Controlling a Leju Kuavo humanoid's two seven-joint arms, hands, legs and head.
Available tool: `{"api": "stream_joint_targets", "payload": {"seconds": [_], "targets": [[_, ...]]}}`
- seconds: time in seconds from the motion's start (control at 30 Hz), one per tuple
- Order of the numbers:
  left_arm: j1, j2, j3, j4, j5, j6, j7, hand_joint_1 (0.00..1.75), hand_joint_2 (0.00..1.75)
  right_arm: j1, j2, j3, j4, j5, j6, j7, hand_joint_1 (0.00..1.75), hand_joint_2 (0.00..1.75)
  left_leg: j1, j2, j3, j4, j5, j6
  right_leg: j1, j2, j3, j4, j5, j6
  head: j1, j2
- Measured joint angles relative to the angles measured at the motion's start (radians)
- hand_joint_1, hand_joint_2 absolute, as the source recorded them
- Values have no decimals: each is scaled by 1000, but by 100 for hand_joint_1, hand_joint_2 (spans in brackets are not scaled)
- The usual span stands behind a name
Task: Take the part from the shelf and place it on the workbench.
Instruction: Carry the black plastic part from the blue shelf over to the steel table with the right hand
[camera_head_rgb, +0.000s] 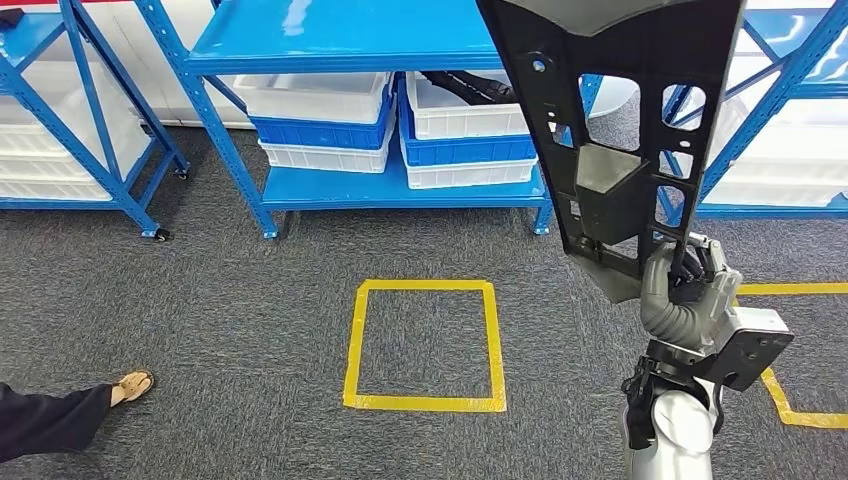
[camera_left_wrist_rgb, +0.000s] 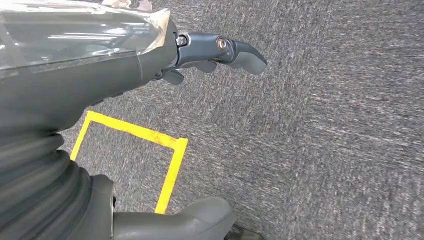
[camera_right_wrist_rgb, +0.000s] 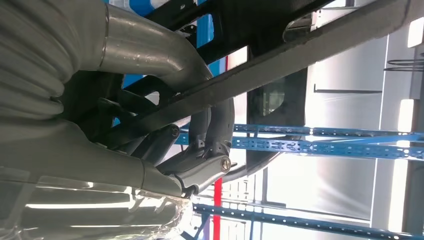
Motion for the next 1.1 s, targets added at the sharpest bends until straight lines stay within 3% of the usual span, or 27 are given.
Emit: {"api": "stream_joint_targets", "payload": {"seconds": [0.07, 0.13, 0.17, 0.23, 0.3, 0.33, 0.37, 0.4, 0.43, 0.5, 0.57, 0.63, 0.67, 0.7, 0.77, 0.8, 0.83, 0.87, 0.9, 0.97, 1.03, 1.07, 1.1], "targets": [[0, 2, 0, 0, -4, 1, 1, 0, 175, -2, 0, 0, 0, -3, -2, -2, 175, 175, -7, -1, 52, -85, -9, 10, 1, -2, -6, -1, 15, 14, 0, 0], [0, 1, 0, 0, -8, 1, -1, 0, 175, -3, 0, 0, 1, -8, -6, -5, 175, 175, -10, 2, 47, -98, 4, 22, 0, -3, -10, -3, 27, 27, 0, 0], [-1, 0, 0, 0, -11, 0, -4, 0, 175, -2, -1, -1, 1, -11, -10, -9, 175, 175, -9, 4, 41, -103, 16, 29, 0, -2, -18, 6, 19, 29, 0, 0], [-2, 0, -1, 0, -22, -1, -13, 0, 175, 0, -3, -3, 1, -17, -18, -17, 175, 175, -5, 10, 20, -113, 43, 43, 1, 1, -49, 70, -42, 23, 4, 0], [-3, 1, -3, 0, -30, -2, -20, 0, 175, 6, -6, -5, 1, -19, -24, -20, 175, 175, -6, 13, -10, -112, 68, 47, -2, 3, -89, 197, -126, 16, 8, 0], [-3, 1, -4, 0, -33, -2, -21, 0, 175, 9, -8, -6, 1, -19, -26, -21, 175, 175, -6, 14, -26, -111, 80, 46, -3, 3, -99, 254, -148, 21, 8, 0], [-3, 0, -6, 0, -34, -2, -21, 0, 175, 13, -10, -7, 1, -19, -27, -21, 175, 175, -6, 15, -44, -110, 92, 44, -5, 2, -95, 287, -149, 30, 8, 0], [-3, 0, -7, 0, -35, -3, -22, 0, 175, 15, -11, -8, 1, -19, -29, -21, 175, 175, -6, 16, -60, -108, 104, 41, -7, 2, -74, 282, -134, 42, 9, 0], [-3, -1, -8, 0, -37, -5, -24, 0, 175, 16, -12, -10, 1, -20, -32, -22, 175, 175, -5, 17, -76, -106, 115, 37, -9, 2, -34, 242, -111, 53, 9, 0], [-3, -1, -13, 0, -46, -12, -32, 0, 175, 16, -12, -14, -2, -20, -42, -24, 175, 175, -6, 17, -101, -96, 133, 26, -12, 3, 78, 95, -95, 61, 9, 0], [-3, -1, -19, 0, -63, -20, -42, 0, 175, 23, -12, -19, -8, -21, -55, -27, 175, 175, -9, 15, -113, -88, 149, 14, -8, 5, 137, -5, -113, 47, 7, 0], [-2, -1, -29, 0, -78, -26, -50, 0, 175, 35, -12, -26, -17, -22, -67, -29, 175, 175, -7, 14, -116, -88, 166, 3, -4, 6, 131, -17, -112, 27, 3, 0], [-1, -1, -33, 0, -83, -28, -54, 0, 175, 42, -12, -29, -22, -22, -72, -30, 175, 175, -4, 12, -120, -84, 159, -2, -5, 4, 126, -16, -105, 16, 3, 0], [0, 0, -38, 0, -87, -30, -58, 0, 175, 48, -11, -32, -29, -22, -77, -30, 175, 175, -1, 10, -127, -67, 133, -8, -7, 2, 118, -17, -95, 2, 1, 0], [0, 2, -43, 1, -91, -31, -64, 0, 175, 60, -9, -35, -44, -22, -83, -30, 175, 175, 3, 6, -154, 28, 29, -17, -9, 0, 97, -17, -71, -18, 0, 0], [0, 2, -45, 1, -91, -31, -67, 0, 175, 67, -8, -36, -50, -20, -85, -29, 175, 175, 3, 5, -169, 97, -22, -20, -7, 0, 84, -16, -58, -23, -1, 0], [0, 2, -46, 1, -91, -31, -69, 0, 175, 73, -8, -37, -55, -18, -86, -28, 175, 175, 3, 5, -178, 160, -52, -22, -5, 1, 71, -14, -46, -23, -1, 0], [0, 3, -48, 1, -90, -31, -70, 0, 175, 79, -7, -37, -58, -16, -87, -26, 175, 175, 3, 5, -177, 200, -59, -22, -2, 1, 57, -13, -34, -22, -1, 0], [0, 4, -48, 1, -89, -31, -70, 0, 175, 83, -7, -38, -60, -13, -88, -22, 175, 175, 3, 5, -158, 204, -45, -20, -1, 1, 43, -12, -25, -21, -2, 0], [-1, 5, -48, 1, -80, -32, -73, 0, 175, 88, -5, -38, -64, -6, -89, -15, 175, 175, 1, 4, -69, 106, 0, -7, 2, 2, 21, -9, -10, -17, -2, 0], [-5, 9, -47, 0, -63, -38, -79, 0, 175, 87, -1, -38, -70, 2, -88, -8, 175, 175, -4, 3, 33, -40, 2, 9, 6, 2, 7, -8, 4, -9, -1, 0], [-8, 12, -47, 0, -55, -46, -81, 0, 175, 84, 1, -37, -72, 6, -86, -3, 175, 175, -8, 2, 61, -86, -7, 15, 6, 0, 4, -8, 10, -3, -1, 0], [-11, 16, -46, -1, -50, -56, -82, 0, 175, 79, 3, -37, -73, 9, -85, 1, 175, 175, -12, 2, 69, -107, -13, 19, 5, -1, 1, -9, 17, 4, -1, 0]]}}
